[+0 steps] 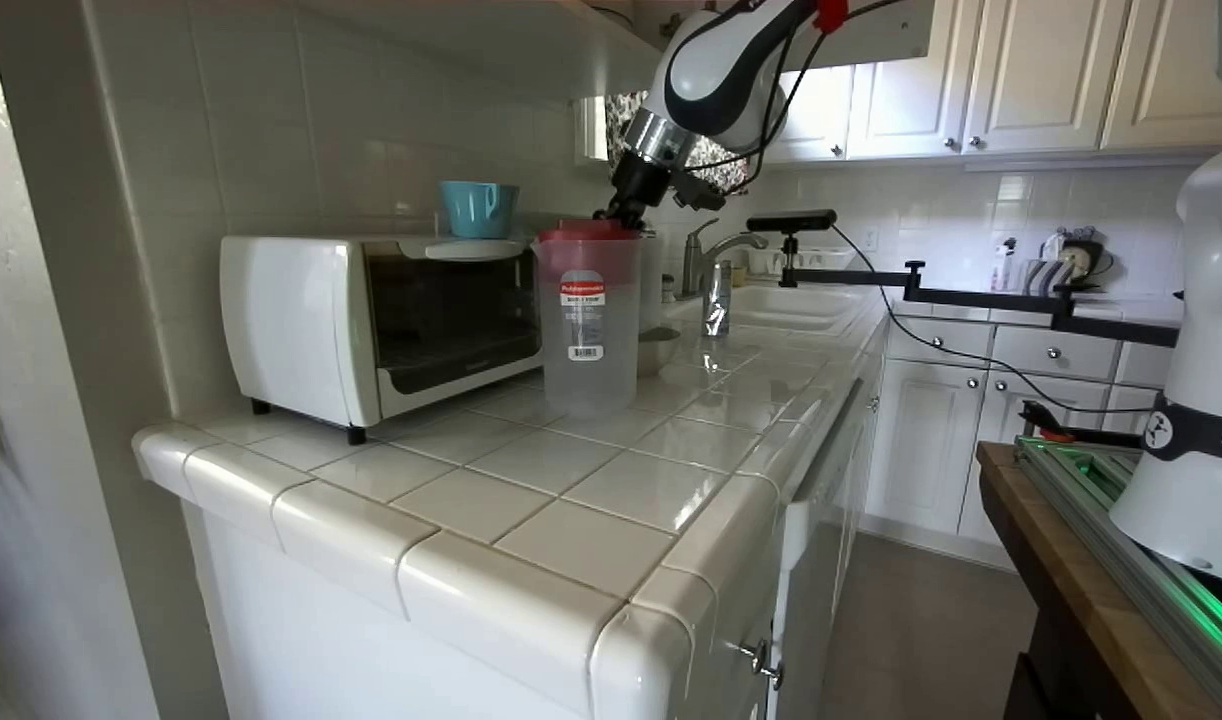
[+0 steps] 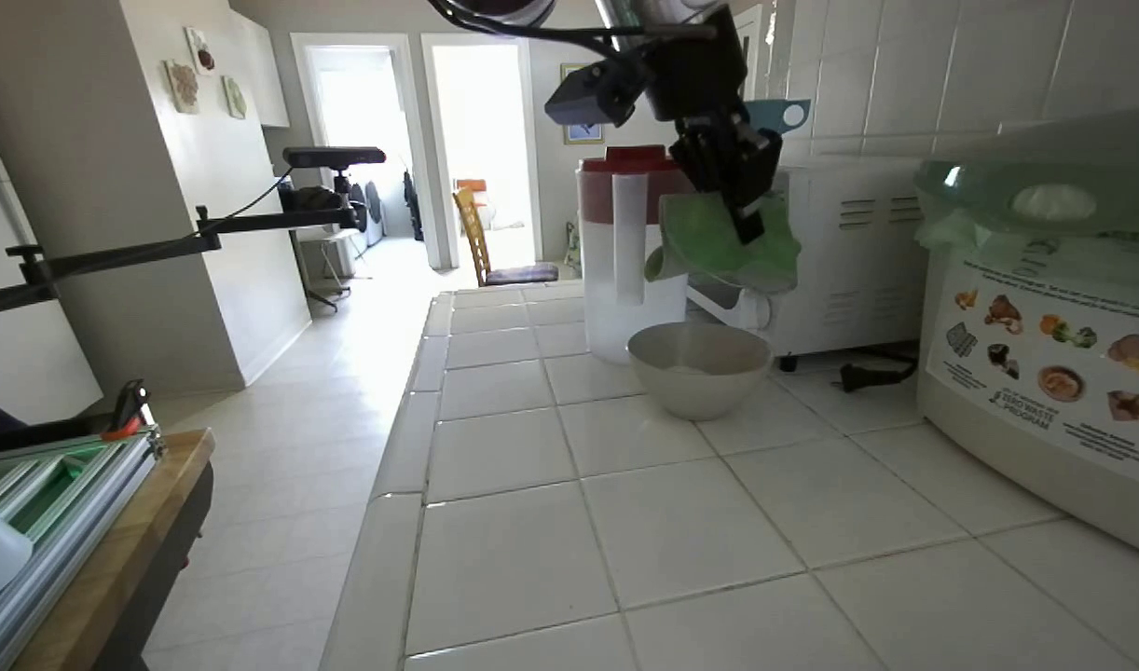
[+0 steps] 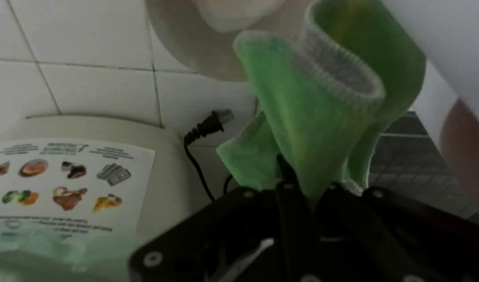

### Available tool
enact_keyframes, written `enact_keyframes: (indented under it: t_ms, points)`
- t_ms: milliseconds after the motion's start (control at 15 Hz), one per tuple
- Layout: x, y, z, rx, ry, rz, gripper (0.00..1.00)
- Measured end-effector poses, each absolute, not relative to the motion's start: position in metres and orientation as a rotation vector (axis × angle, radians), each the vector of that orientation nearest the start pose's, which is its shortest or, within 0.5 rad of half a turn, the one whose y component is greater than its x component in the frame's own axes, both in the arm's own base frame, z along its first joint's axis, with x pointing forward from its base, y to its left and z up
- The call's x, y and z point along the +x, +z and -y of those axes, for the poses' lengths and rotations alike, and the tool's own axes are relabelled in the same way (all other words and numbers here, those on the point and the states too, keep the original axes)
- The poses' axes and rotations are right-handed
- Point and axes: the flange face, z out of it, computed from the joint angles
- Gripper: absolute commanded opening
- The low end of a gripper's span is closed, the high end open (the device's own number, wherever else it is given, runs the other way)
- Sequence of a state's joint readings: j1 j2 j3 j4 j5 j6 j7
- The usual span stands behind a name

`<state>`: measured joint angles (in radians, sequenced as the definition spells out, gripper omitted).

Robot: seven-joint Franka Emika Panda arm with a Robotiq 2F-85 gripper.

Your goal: Use the green towel to wipe around the oven knobs

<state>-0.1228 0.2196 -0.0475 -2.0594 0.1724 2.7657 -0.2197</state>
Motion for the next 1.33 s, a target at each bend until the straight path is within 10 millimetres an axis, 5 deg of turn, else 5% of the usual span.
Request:
enact_keyframes:
  t_ms: [533,933,1333]
  points:
    - [0.615,0.378,0.094,-3.039,-0.741,-0.094,0.01]
    - [0.617,0.41,0.063,-3.003,-0.819,-0.02,0.01]
    - [0.613,0.409,0.091,-3.021,-0.821,-0.088,0.01]
